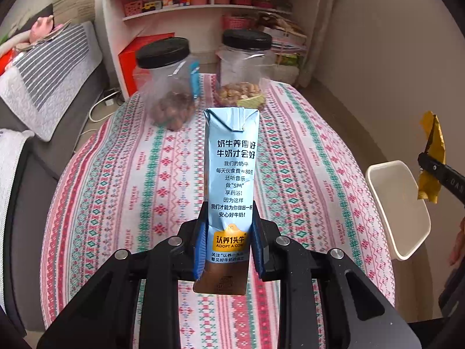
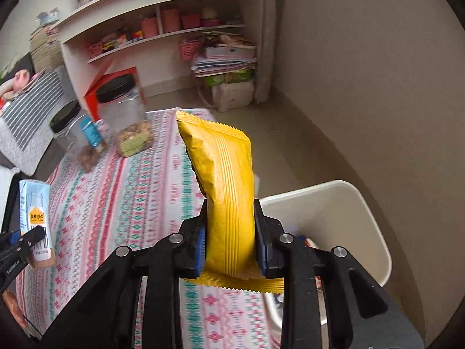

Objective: Collect trash
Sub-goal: 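Carry the carton and yellow packet over the white bin and open both tools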

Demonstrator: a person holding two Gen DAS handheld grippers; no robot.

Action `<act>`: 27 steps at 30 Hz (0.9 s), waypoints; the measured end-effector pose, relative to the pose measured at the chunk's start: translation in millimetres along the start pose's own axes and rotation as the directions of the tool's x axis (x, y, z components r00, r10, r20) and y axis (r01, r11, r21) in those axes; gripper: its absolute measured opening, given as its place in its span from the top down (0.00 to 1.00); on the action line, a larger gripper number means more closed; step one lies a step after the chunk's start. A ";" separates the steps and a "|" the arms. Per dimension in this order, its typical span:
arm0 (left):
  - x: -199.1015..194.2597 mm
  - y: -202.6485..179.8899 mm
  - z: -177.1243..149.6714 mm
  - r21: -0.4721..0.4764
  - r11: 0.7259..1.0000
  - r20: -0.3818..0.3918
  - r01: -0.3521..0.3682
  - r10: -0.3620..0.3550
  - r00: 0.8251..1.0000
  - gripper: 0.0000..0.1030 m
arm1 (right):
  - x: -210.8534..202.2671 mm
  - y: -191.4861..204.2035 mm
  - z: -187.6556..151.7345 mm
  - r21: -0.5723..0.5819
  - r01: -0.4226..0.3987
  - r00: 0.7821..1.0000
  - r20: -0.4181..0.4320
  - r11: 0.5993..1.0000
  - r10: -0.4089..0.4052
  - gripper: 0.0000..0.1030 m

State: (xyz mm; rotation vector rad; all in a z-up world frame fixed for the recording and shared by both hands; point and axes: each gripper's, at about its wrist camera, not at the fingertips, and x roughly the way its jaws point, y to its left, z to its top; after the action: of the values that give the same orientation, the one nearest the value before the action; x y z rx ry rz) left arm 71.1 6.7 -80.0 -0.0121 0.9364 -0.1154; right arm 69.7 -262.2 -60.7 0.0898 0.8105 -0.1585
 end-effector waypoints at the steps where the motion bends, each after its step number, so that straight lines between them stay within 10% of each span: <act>1: 0.7 -7.2 -0.3 0.012 1.000 0.000 0.007 -0.007 1.000 0.75 | 0.1 -7.1 -0.3 0.013 0.016 1.000 -0.006 1.000 -0.015 0.74; 14: 3.3 -105.7 -2.5 0.125 0.984 0.000 0.124 -0.125 0.992 0.75 | -27.4 -111.8 -3.9 0.209 0.153 0.987 0.006 0.966 -0.158 0.16; 27: -0.8 -250.4 13.1 0.205 0.928 -0.016 0.310 -0.314 0.949 0.72 | -73.9 -180.7 0.8 0.423 0.162 0.964 0.125 0.892 -0.235 0.08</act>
State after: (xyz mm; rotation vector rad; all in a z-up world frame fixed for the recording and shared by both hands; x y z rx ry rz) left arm 57.8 -242.5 -56.4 0.0286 0.8960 -0.5067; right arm -11.5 -432.2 -9.9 0.3853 0.6008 -0.5259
